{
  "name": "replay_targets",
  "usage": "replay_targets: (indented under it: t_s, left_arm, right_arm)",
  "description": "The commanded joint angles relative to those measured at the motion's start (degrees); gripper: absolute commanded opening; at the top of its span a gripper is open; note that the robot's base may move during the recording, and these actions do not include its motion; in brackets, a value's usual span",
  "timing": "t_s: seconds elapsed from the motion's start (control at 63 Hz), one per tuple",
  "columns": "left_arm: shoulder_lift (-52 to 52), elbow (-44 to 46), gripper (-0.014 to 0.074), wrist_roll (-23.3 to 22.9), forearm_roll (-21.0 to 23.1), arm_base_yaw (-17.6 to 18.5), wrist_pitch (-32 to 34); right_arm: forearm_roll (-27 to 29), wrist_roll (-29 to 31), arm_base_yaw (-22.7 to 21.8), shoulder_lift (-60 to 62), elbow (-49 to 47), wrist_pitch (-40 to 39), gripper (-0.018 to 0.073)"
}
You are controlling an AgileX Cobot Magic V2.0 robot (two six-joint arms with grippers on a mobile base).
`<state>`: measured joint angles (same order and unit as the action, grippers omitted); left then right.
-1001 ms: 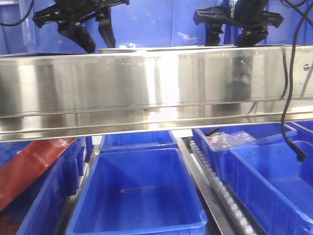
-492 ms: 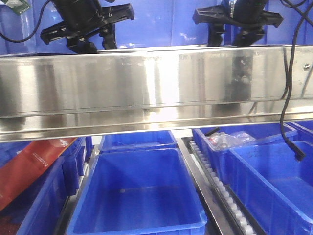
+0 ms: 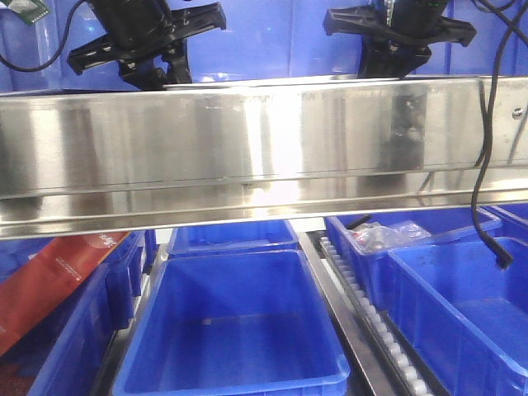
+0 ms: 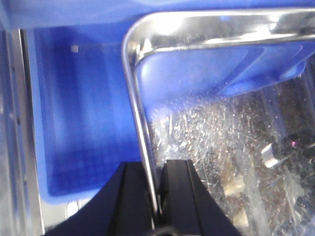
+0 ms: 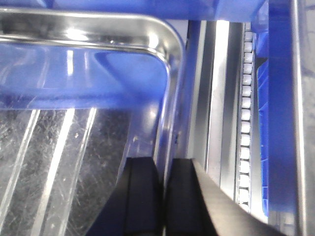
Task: Stack silver trays without gaps
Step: 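Lift the silver tray with both grippers and pull it toward the robot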
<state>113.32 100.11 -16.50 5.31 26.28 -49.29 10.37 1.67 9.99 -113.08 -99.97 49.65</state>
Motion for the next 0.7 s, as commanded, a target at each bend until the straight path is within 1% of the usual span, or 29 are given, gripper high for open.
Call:
replay_targets:
  t_s: [0.0,0.127,0.397,0.476,0.603,0.683]
  left_arm:
    - [-1.2,1.3,-0.0018,0.8,-1.0,0.5,-2.9]
    - [-2.7,3.3,-0.0018,0.8,-2.0,0.5,-5.3]
    - [-6.0,6.1,-0.0018,0.8,-2.4,0.5,-8.7]
    - [-7.0,7.0,-0.0018,0.8,-2.9,0.5,-9.8]
    - [-8.6,8.1,-0.0018,0.8,-3.3,0.5,-9.8]
    - [-9.5,9.0,-0.0018,0.8,-4.5,0.5,-9.0]
  right_arm:
    - [-1.4,1.4,0.0,1.7,-0.9,0.8,-0.0070]
    - [-1.4,1.4,0.0,2.9,-2.6,3.9,-0.0070]
    - [-1.4,1.4,0.0,5.3,-6.6,8.3,-0.0070]
    - [-1.4,1.4,0.0,6.6,-6.8,8.6,-0.0070]
    - [-1.4,1.4,0.0,8.4,-6.8,8.2,-0.0070]
    - [-1.4,1.4,0.0,9.4,-6.8,7.1,-0.0070]
